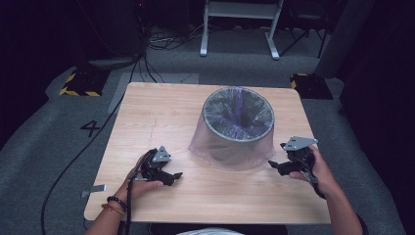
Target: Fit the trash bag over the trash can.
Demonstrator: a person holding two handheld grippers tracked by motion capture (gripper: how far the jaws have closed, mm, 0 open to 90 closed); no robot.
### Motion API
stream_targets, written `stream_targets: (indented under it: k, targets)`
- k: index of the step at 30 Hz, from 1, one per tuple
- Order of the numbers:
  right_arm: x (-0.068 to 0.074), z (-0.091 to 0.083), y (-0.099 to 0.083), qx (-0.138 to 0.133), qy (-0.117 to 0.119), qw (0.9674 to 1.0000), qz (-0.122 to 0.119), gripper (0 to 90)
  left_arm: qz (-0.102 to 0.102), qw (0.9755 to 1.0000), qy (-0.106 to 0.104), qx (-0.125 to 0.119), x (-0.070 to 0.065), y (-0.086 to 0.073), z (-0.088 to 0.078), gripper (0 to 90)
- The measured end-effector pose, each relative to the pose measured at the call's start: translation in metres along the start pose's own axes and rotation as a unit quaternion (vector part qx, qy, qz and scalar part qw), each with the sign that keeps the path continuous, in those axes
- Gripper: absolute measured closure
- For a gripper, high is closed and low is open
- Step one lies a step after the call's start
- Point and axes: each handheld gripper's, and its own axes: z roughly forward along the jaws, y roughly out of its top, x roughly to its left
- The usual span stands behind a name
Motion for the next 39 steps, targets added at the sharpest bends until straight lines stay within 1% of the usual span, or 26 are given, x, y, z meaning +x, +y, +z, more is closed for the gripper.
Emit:
stream_targets:
  k: [2,7,19,21,25,28,30,34,36,39]
  targets:
    - [0.001,0.003,-0.004,0.005,0.002,1.0,0.0,18.3,0.0,1.0,0.0,0.0,0.0,0.0,0.0,14.8]
    - [0.001,0.008,-0.014,0.016,0.005,0.9998,0.009,18.4,0.0,1.0,0.0,0.0,0.0,0.0,0.0,14.8]
    - [0.005,0.021,-0.035,0.029,0.014,0.999,0.031,18.7,0.0,1.0,0.0,0.0,0.0,0.0,0.0,14.8]
    - [0.006,0.022,-0.038,0.025,0.008,0.999,0.037,19.0,0.0,1.0,0.0,0.0,0.0,0.0,0.0,14.8]
    - [0.008,0.024,-0.046,0.021,0.012,0.9986,0.048,19.0,0.0,1.0,0.0,0.0,0.0,0.0,0.0,14.8]
    - [0.009,0.025,-0.052,0.024,0.015,0.9981,0.054,18.6,0.0,1.0,0.0,0.0,0.0,0.0,0.0,14.8]
    - [0.009,0.024,-0.055,0.017,0.016,0.9978,0.063,19.0,0.0,1.0,0.0,0.0,0.0,0.0,0.0,14.8]
    - [0.01,0.022,-0.061,0.01,0.015,0.9973,0.072,18.1,0.0,1.0,0.0,0.0,0.0,0.0,0.0,14.8]
    - [0.01,0.021,-0.065,0.0,0.014,0.9963,0.085,17.7,0.0,1.0,0.0,0.0,0.0,0.0,0.0,14.8]
    - [0.009,0.019,-0.075,-0.017,0.018,0.9935,0.111,17.3,0.0,1.0,0.0,0.0,0.0,0.0,0.0,14.8]
